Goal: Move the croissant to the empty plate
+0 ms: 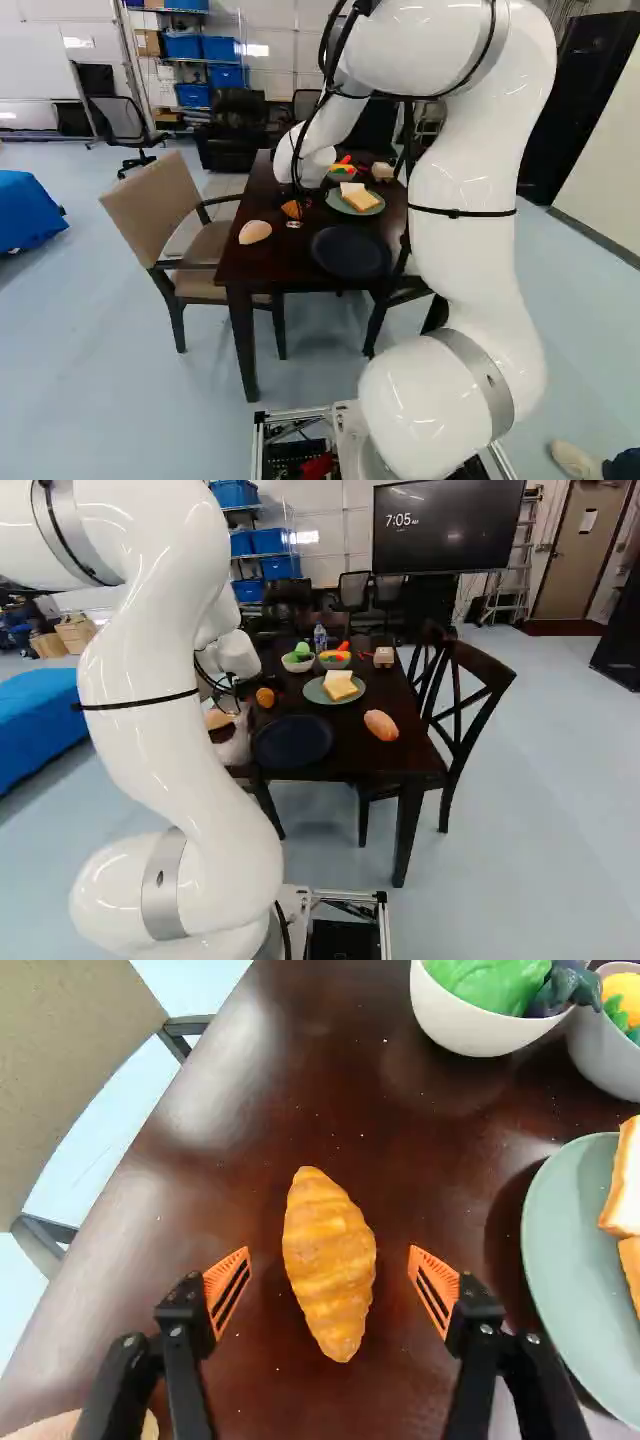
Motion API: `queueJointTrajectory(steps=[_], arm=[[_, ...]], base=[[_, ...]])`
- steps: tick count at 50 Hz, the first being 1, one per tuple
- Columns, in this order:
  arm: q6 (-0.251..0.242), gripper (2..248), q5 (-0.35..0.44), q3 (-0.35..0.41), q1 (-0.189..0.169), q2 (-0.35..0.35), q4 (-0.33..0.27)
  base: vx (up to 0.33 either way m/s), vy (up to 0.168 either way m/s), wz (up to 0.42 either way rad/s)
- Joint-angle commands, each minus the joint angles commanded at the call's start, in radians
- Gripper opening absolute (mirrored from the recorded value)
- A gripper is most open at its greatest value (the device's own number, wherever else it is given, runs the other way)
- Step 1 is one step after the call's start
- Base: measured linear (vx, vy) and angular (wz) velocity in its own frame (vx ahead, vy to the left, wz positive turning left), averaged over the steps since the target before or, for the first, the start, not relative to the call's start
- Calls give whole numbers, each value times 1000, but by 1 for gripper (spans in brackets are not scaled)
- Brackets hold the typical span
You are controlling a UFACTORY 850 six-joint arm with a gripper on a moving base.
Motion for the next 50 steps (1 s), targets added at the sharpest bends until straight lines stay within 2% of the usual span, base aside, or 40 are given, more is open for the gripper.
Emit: queueJointTrajectory(steps=[2, 3, 8, 9, 13, 14, 18, 19, 23, 24, 29, 30, 34, 35, 50], arm=[[0, 219, 1, 0, 0, 0, 0], [0, 208, 1, 0, 0, 0, 0], [0, 208, 6, 0, 0, 0, 0], [0, 196, 7, 0, 0, 0, 0], [0, 196, 12, 0, 0, 0, 0], [0, 184, 13, 0, 0, 0, 0], [0, 184, 15, 0, 0, 0, 0], [0, 171, 15, 0, 0, 0, 0], [0, 171, 15, 0, 0, 0, 0], [0, 159, 15, 0, 0, 0, 0], [0, 159, 15, 0, 0, 0, 0], [0, 147, 15, 0, 0, 0, 0], [0, 147, 15, 0, 0, 0, 0], [0, 135, 15, 0, 0, 0, 0], [0, 131, 15, 0, 0, 0, 0]], base=[[0, 0, 0], [0, 0, 0], [0, 0, 0], [0, 0, 0], [0, 0, 0], [0, 0, 0], [0, 0, 0], [0, 0, 0], [0, 0, 0], [0, 0, 0], [0, 0, 0], [0, 0, 0], [0, 0, 0], [0, 0, 0], [0, 0, 0]])
